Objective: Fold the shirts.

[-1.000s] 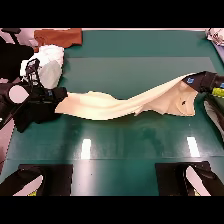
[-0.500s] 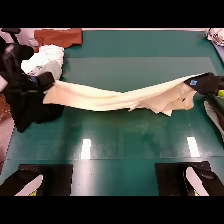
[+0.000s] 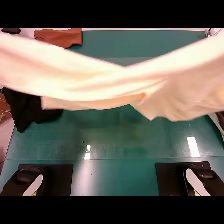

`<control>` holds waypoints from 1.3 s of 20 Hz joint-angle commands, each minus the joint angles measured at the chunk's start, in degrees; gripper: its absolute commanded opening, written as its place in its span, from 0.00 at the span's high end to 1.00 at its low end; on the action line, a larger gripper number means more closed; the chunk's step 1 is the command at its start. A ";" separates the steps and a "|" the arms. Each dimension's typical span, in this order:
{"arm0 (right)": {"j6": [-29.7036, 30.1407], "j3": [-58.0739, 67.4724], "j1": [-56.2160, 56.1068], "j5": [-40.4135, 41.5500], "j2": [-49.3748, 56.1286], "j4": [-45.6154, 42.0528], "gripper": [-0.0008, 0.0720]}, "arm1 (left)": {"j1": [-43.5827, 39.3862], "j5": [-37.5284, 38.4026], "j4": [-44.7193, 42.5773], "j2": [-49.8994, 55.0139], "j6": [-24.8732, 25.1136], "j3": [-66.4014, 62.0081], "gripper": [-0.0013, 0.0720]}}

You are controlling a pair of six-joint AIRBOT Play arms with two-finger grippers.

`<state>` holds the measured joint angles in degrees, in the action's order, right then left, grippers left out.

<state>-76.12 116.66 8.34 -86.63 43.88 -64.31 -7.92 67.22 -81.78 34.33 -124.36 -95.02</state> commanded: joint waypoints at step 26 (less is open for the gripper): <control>-3.45 0.04 4.61 8.04 72.46 3.08 0.96 | 4.37 -36.44 5.22 59.10 13.25 18.12 0.93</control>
<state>-79.64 108.27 12.91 -75.00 111.04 -58.22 -5.26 33.47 -77.08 92.36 -111.02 -76.88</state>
